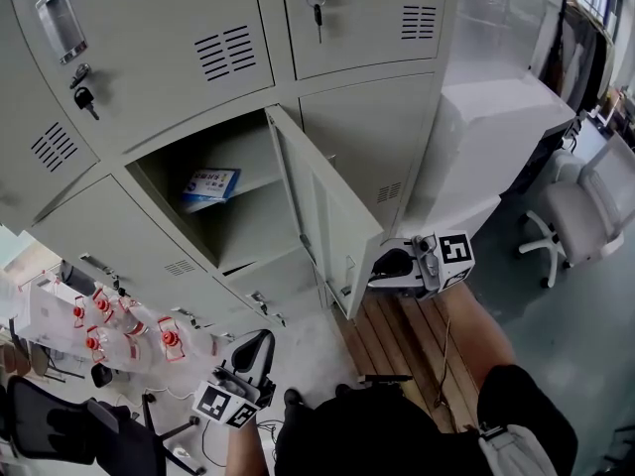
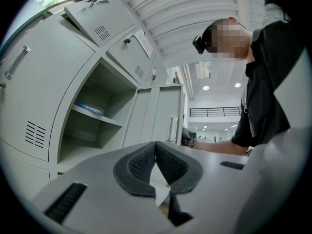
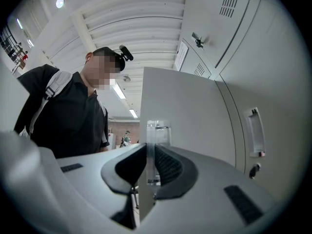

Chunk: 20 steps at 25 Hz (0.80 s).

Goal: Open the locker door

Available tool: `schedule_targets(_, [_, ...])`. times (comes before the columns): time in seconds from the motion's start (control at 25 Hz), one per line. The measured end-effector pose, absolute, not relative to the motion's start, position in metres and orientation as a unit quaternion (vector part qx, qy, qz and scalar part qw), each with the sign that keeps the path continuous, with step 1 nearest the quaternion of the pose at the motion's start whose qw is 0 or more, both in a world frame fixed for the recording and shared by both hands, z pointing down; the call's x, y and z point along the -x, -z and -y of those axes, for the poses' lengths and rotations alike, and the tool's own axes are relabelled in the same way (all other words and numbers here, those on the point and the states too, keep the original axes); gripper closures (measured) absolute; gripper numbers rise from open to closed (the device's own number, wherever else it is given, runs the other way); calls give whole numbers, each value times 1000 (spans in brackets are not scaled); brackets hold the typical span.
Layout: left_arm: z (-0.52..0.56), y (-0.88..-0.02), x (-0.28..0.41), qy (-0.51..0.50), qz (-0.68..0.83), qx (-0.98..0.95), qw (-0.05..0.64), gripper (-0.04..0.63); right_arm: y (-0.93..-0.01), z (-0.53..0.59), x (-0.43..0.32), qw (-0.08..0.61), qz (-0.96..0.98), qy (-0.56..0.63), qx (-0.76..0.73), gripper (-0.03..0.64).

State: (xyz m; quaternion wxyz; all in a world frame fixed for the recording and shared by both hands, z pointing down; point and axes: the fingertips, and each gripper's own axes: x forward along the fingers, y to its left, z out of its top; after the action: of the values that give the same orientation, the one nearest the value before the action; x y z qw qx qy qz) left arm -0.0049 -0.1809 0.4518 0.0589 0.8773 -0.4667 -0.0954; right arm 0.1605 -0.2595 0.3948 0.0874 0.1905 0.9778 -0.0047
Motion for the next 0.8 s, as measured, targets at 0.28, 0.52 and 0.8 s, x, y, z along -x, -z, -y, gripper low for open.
schedule_targets(0.28, [180, -453, -1, 95, 464, -879, 61, 580, -394, 271, -181, 95, -983, 4, -159, 571])
schedule_targets(0.52, [178, -452, -7, 95, 459, -882, 58, 580, -388, 295, -207, 114, -991, -5, -75, 597])
schedule_targets(0.8, [173, -455, -11, 96, 452, -885, 62, 580, -382, 312, -248, 132, -991, -15, 36, 603])
